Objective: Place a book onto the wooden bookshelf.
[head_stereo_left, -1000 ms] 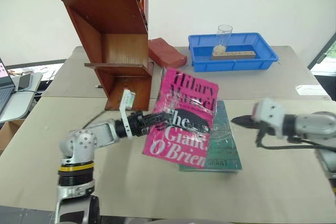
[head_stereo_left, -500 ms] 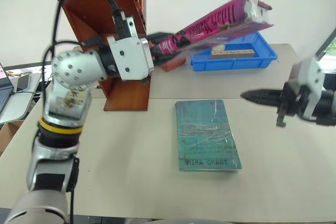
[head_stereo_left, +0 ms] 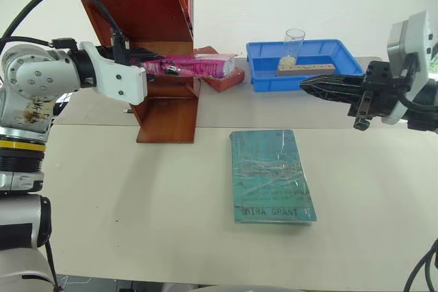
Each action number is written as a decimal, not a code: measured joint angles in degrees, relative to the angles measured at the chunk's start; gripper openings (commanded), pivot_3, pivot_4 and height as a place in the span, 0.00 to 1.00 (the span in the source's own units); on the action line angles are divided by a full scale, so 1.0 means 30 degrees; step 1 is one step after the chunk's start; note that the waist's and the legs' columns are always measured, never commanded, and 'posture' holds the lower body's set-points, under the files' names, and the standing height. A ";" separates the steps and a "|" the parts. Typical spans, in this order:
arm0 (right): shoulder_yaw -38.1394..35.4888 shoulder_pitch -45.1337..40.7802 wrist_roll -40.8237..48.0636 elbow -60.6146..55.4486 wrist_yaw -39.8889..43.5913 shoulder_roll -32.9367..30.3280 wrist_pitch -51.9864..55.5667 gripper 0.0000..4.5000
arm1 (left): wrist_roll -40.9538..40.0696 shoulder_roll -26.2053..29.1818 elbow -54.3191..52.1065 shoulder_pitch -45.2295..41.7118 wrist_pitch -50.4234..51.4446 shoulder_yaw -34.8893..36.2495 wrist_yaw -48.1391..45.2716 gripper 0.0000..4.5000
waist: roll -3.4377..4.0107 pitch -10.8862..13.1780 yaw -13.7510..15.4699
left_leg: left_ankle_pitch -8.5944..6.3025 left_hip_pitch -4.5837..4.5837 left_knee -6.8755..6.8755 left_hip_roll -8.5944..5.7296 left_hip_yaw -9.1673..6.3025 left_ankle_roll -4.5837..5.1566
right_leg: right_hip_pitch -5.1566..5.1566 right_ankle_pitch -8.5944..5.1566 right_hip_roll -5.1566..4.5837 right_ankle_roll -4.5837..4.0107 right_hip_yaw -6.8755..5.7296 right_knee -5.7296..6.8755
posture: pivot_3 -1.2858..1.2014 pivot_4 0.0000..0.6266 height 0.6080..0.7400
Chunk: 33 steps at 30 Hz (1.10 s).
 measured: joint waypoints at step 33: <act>0.0859 -0.0629 -0.1786 0.2116 0.1555 0.0492 -0.2190 0.00 | -0.7558 0.2617 -0.2414 0.3257 1.3101 0.5069 -0.3421 0.99 | -0.0031 -0.0005 -0.0063 | 0.0002 0.0043 -0.0126 0.0056 0.0075 0.0002 | -0.0246 0.0014 -0.0002 0.0027 -0.0059 0.0125 | 0.52 0.24 0.22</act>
